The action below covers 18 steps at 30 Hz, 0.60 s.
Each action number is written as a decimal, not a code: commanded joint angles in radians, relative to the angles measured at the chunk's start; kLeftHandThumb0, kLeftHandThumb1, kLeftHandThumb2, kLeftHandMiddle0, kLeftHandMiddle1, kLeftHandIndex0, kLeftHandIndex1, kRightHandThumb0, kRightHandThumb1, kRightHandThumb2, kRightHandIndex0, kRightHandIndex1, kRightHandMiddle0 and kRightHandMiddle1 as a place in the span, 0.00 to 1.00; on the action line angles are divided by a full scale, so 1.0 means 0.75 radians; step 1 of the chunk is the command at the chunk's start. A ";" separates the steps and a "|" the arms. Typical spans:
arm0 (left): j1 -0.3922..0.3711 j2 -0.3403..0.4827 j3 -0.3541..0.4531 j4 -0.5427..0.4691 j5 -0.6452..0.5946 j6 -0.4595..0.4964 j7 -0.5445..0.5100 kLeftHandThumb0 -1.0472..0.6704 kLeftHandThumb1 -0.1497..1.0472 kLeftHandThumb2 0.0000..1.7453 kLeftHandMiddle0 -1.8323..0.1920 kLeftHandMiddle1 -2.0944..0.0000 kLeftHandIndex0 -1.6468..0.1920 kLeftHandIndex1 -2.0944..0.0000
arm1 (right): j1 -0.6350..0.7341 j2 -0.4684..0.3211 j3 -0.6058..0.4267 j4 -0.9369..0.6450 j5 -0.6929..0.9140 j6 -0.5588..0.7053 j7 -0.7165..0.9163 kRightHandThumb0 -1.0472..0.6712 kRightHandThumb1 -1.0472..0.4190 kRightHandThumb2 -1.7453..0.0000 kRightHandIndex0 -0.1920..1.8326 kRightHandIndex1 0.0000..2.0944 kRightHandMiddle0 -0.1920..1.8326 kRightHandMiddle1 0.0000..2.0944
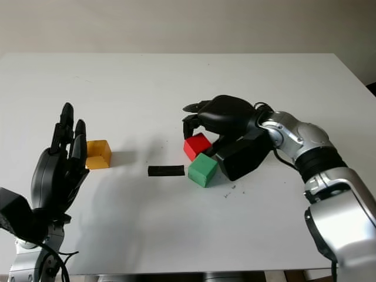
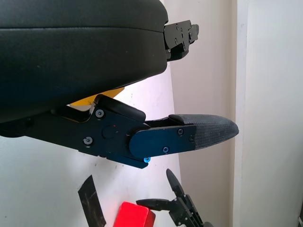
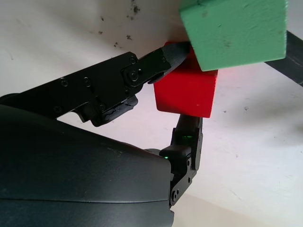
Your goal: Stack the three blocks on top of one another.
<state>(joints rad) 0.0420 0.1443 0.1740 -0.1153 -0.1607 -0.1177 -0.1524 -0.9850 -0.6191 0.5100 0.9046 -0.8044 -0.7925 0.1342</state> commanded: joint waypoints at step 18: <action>0.017 -0.027 -0.015 -0.015 0.018 -0.021 0.026 0.19 1.00 0.28 0.98 0.97 0.97 0.97 | -0.389 0.096 0.022 0.064 -0.062 0.009 -0.202 0.39 0.10 0.97 0.25 0.03 0.39 0.48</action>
<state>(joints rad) 0.0432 0.1300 0.1687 -0.1147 -0.1537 -0.1267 -0.1370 -1.2360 -0.5566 0.5190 0.9462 -0.8506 -0.7732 -0.0078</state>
